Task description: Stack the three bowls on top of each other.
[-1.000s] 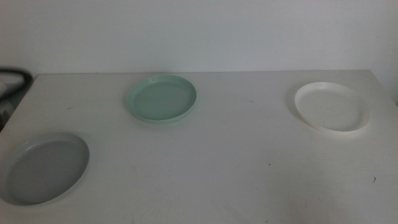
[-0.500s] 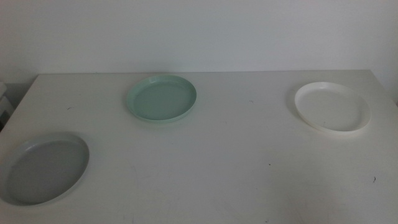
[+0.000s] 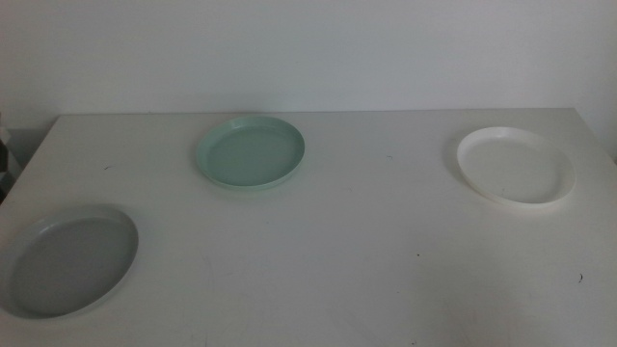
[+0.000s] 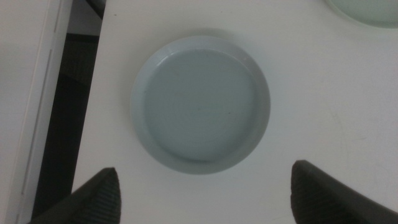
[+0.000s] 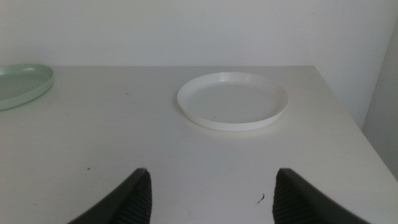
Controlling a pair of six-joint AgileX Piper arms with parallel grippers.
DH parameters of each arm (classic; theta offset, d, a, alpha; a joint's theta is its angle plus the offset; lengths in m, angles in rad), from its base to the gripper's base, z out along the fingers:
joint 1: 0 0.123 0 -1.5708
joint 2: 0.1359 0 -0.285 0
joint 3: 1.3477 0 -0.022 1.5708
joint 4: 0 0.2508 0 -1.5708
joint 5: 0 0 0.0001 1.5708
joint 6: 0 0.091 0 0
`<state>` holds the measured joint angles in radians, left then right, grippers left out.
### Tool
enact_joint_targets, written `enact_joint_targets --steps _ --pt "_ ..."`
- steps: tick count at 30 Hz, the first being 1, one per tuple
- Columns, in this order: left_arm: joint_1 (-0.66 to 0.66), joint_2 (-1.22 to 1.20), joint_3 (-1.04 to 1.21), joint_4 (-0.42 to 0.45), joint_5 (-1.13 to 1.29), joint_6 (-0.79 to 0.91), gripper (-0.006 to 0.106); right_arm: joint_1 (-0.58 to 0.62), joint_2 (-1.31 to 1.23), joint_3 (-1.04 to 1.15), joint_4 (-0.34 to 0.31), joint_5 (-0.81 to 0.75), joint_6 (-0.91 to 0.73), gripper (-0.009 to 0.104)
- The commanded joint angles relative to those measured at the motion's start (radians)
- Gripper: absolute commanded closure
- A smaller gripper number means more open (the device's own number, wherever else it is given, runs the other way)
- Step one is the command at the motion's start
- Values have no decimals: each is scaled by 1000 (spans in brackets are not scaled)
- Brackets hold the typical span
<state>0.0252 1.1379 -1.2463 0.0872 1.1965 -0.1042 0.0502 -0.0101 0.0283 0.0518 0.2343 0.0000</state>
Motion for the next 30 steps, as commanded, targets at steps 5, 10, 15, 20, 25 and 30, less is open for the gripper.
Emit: enact_joint_targets --steps 5,10,15,20,25,30 --pt "-3 31 -37 -48 -23 42 -5 -6 -27 -6 -11 -71 -11 45" --pt "51 108 -81 -57 20 97 -5 -6 -27 -6 -11 -71 -11 45" --pt "159 187 -115 -121 20 252 -5 -6 -27 -6 -11 -71 -11 45" --pt "275 271 -117 -197 16 414 -5 -6 -27 -6 -11 -71 -11 45" --pt "388 366 -117 -311 3 590 -5 -6 -27 -6 -11 -71 -11 45" --pt "429 449 -117 -347 -69 685 -5 -6 -27 -6 -11 -71 -11 45"
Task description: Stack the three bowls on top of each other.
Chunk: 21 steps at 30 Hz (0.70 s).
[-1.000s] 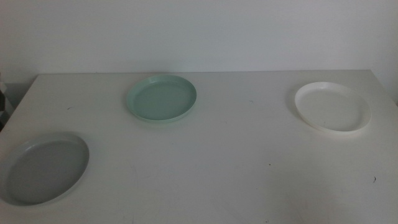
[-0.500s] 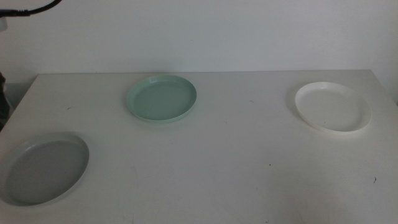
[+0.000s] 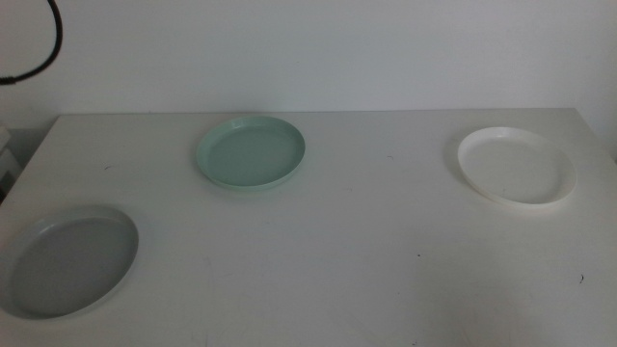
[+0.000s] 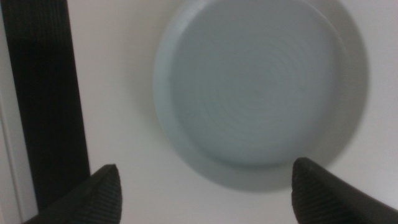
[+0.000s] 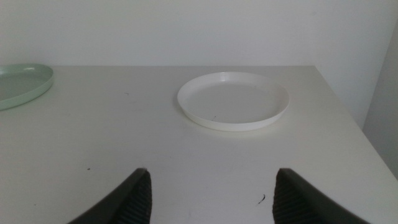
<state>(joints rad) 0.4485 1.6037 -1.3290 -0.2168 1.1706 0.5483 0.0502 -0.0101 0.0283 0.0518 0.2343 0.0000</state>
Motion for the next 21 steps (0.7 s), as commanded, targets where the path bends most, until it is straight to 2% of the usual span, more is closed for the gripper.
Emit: enact_joint_targets --steps 1,9,21 --pt "5 -3 -34 -36 -62 41 -5 -6 -27 -6 -11 -71 -11 45" --pt "5 98 -34 -34 -204 82 -5 -6 -27 -6 -11 -71 -11 45" --pt "5 264 -34 -66 -228 98 -5 -6 -27 -6 -11 -71 -11 45"
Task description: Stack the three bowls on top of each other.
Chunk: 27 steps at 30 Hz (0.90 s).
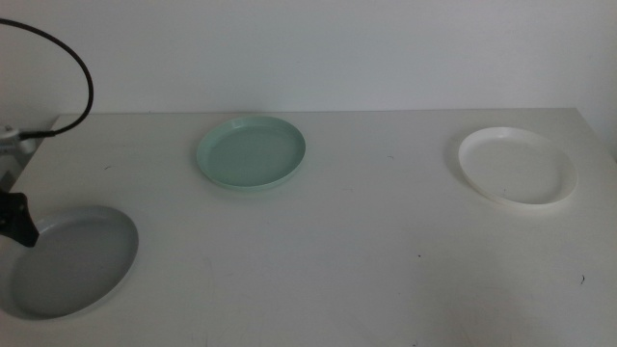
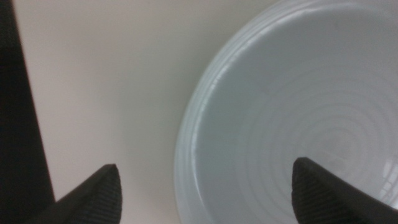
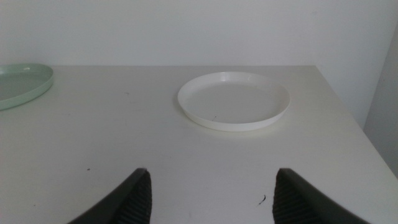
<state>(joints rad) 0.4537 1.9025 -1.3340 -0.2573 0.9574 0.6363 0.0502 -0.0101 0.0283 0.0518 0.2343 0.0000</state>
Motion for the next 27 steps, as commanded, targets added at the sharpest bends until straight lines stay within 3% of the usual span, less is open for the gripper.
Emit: enact_joint_targets --steps 1,12,15,17,27 --pt "-1 -25 -29 -27 -19 16 -5 -6 -27 -6 -11 -71 -11 45" --pt "-1 53 -29 -24 -60 16 -4 -6 -27 -6 -11 -71 -11 45" --pt "-1 65 -29 -24 -60 16 2 -6 -27 -6 -11 -71 -11 45" --pt "-1 72 -29 -24 -59 16 10 -6 -27 -6 -11 -71 -11 45" --pt "-1 74 -29 8 -5 15 83 -6 -27 -6 -11 -71 -11 45"
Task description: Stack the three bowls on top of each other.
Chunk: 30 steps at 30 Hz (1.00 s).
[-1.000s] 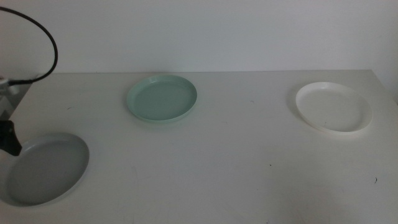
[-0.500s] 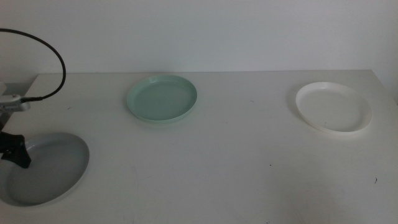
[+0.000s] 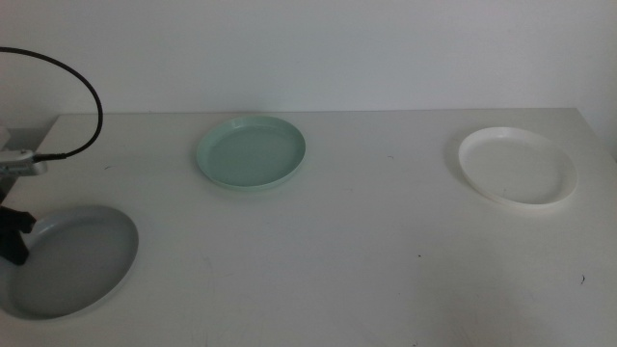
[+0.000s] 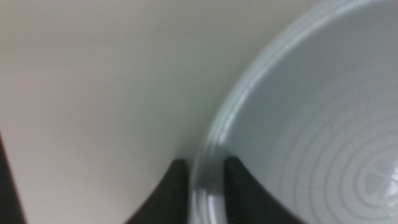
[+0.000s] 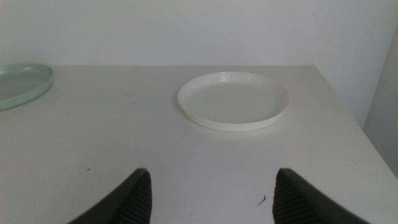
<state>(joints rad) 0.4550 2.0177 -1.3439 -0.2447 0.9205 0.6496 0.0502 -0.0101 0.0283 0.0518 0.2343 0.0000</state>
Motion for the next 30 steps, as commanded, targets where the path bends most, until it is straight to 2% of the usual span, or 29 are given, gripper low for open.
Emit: enact_joint_targets --steps 1,2,3,11,16,25,30 --pt "-2 -41 -19 3 40 2 91 -6 -27 -6 -11 -71 -11 45" --pt "-2 -41 -19 11 49 2 99 -6 -27 -6 -11 -71 -11 45" --pt "-2 -43 -19 21 56 4 100 -6 -27 -6 -11 -71 -11 45" --pt "-15 -140 -69 74 103 -16 100 -6 -27 -6 -11 -71 -11 45" --pt "-102 -204 -191 132 258 -98 100 -6 -27 -6 -11 -71 -11 45" --pt "-330 -232 -280 23 352 -249 100 -6 -27 -6 -11 -71 -11 45" --pt "-490 -232 -280 3 316 -342 100 -6 -27 -6 -11 -71 -11 45"
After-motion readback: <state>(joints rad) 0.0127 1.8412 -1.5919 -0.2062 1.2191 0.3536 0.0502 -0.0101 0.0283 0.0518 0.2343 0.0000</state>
